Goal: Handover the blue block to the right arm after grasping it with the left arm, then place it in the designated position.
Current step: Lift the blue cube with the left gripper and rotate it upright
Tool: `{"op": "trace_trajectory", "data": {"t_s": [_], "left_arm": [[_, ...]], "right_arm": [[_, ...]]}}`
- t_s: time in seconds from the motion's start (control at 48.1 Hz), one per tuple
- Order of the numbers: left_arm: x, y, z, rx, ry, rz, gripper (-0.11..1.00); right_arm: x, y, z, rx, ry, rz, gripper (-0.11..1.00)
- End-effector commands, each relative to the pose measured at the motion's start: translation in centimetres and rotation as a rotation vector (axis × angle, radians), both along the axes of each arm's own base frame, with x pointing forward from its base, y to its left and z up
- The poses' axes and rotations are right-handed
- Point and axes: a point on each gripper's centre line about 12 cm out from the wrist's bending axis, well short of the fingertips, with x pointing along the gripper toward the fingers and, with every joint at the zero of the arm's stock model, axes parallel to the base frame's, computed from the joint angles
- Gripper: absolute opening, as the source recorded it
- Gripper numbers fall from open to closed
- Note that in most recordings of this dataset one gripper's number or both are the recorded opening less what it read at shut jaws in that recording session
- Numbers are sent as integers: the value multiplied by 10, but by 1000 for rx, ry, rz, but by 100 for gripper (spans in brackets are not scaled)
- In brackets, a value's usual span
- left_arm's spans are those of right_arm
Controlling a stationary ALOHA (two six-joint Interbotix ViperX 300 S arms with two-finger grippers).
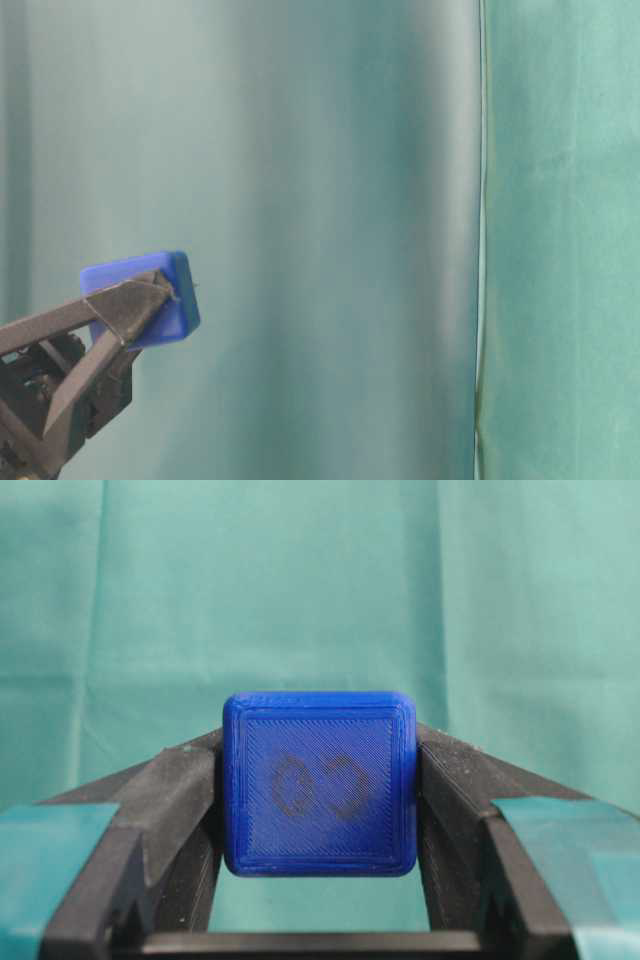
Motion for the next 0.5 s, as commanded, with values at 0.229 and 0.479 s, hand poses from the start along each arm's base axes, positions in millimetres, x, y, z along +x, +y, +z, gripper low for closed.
{"op": "trace_trajectory", "data": {"t_s": [0.229, 0.479], "left_arm": [[-3, 0, 15, 1, -54, -2, 47], [-7, 0, 14, -1, -107, -1, 47]], "right_arm": [[3, -1, 10, 1, -26, -3, 94], [3, 0, 10, 1, -26, -2, 94]]}}
